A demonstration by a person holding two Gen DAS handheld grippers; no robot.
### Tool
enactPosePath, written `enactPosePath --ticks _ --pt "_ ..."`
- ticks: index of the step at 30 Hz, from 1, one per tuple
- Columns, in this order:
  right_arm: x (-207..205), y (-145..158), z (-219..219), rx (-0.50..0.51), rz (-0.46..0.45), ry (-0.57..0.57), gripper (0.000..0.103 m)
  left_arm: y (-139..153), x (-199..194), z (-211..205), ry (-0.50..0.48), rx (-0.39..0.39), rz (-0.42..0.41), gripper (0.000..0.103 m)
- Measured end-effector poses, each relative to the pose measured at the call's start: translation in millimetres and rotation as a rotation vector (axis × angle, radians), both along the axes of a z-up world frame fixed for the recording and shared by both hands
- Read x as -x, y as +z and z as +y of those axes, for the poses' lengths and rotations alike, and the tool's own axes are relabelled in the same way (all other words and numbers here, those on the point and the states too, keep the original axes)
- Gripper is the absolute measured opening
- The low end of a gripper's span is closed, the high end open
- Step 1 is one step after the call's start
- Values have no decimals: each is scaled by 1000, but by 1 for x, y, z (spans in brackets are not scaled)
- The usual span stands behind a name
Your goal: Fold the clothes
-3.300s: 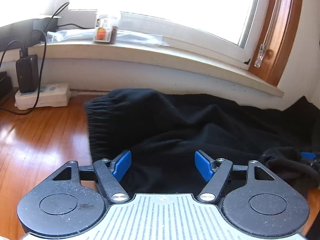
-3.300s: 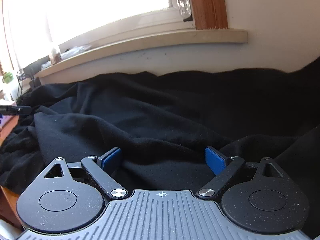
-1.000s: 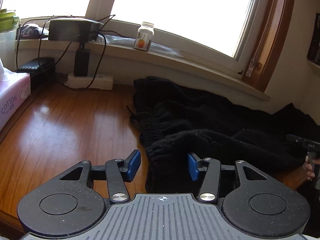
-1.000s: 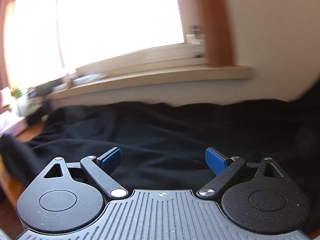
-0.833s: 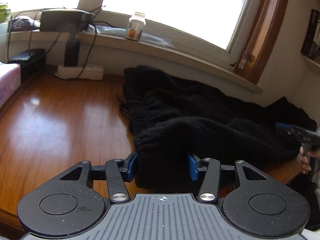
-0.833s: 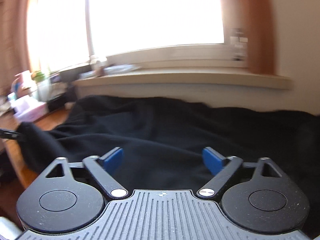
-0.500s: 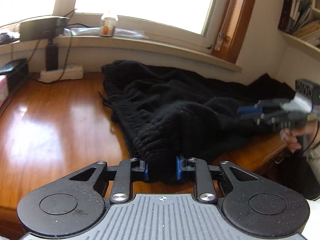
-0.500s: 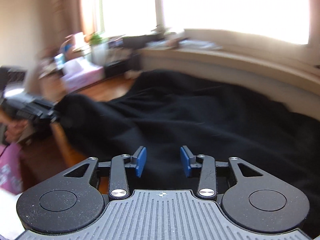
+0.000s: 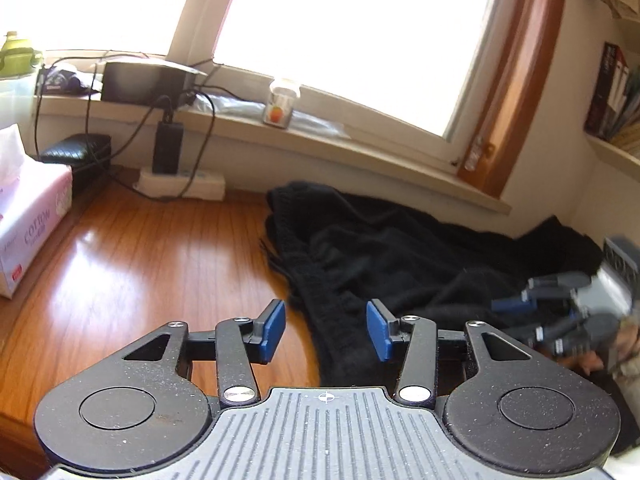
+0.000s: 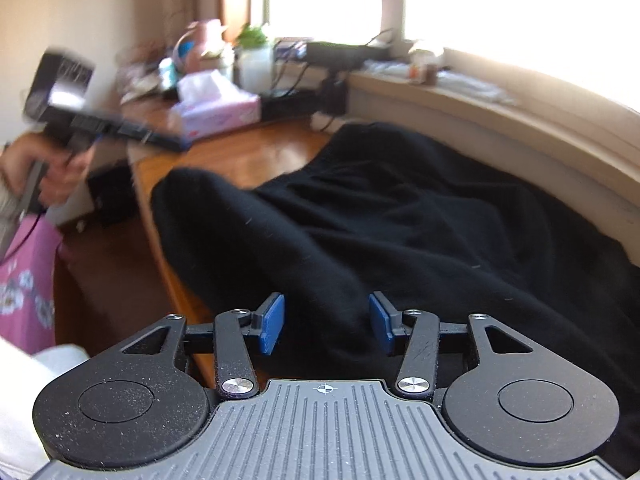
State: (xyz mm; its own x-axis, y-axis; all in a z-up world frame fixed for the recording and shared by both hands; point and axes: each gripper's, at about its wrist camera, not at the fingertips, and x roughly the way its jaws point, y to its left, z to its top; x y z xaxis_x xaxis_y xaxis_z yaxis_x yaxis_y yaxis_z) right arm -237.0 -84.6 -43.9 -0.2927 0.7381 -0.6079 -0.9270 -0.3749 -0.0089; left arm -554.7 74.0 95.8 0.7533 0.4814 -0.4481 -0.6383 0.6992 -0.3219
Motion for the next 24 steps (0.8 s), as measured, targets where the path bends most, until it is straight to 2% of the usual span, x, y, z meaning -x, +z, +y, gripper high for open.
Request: enactPosePath --ticks 2,6,10,13,14,15,17,19,21,22,24 --pt "2 -4 -2 22 20 29 3 2 -8 10 9 10 -7 53" --pt "-3 0 -15 41 108 86 3 -8 -42 36 -15 30 40 55" --pt "-3 0 -25 80 102 103 3 -30 -80 59 -39 62 111 55" --pt "-8 4 -30 83 103 90 10 -42 -94 67 -44 83 127 55" --pt "-12 8 -30 66 104 70 20 -46 -98 69 -45 89 130 55" --pt "-17 14 -31 41 106 46 29 -48 -100 70 -45 91 132 51" --pt "-28 25 -31 -13 105 -10 32 -49 -98 66 -39 68 130 44" --pt "-37 32 -26 -68 83 -74 37 -48 -96 61 -25 31 139 12" --pt "-44 31 -13 -104 29 -136 50 -44 -90 58 -22 23 118 5" --pt "-48 27 -5 -108 5 -166 50 -42 -87 56 -21 18 108 0" --pt "-55 18 14 -88 -15 -216 50 -37 -83 52 -22 5 99 0"
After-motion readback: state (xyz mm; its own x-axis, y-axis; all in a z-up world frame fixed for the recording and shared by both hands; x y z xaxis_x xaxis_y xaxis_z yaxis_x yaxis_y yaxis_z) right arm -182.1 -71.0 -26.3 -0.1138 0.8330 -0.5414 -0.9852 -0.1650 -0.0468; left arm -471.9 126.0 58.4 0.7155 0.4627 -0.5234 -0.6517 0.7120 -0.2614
